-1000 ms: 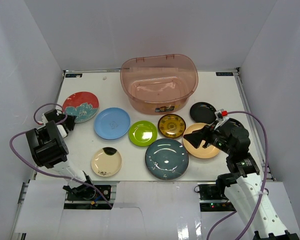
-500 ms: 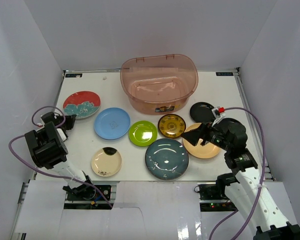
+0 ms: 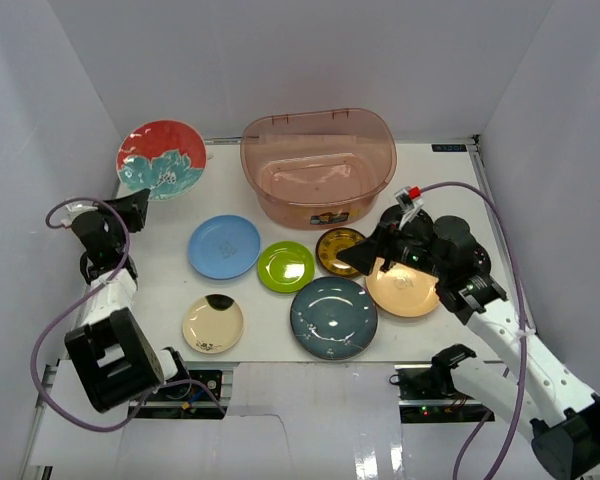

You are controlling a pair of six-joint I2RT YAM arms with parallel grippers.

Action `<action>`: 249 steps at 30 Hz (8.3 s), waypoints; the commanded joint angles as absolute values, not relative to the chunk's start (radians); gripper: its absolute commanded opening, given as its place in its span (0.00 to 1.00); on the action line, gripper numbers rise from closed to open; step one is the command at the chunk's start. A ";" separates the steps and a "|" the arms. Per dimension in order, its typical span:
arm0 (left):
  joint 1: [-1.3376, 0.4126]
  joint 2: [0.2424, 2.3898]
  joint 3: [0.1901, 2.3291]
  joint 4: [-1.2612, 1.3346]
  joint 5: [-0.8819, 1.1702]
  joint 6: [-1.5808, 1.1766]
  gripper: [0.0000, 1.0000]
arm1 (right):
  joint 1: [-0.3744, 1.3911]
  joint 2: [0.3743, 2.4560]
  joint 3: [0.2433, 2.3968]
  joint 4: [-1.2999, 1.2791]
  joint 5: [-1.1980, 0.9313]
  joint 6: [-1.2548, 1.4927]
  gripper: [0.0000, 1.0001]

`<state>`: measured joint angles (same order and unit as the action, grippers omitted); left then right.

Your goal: Place the plates into the plastic bin on the countertop

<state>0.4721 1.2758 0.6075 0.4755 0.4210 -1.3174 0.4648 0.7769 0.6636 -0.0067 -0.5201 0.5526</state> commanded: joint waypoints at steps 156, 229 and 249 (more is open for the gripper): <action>-0.805 0.478 0.709 -0.472 -0.430 -0.356 0.98 | 0.351 1.644 1.549 0.123 -0.258 0.623 0.08; -0.476 0.890 0.698 -0.492 -0.497 -0.821 0.79 | 0.495 1.098 0.986 -0.118 -0.055 0.347 0.28; 0.071 1.365 0.719 -0.273 -0.031 -0.758 0.91 | 0.637 0.917 0.505 -0.411 0.207 0.414 0.80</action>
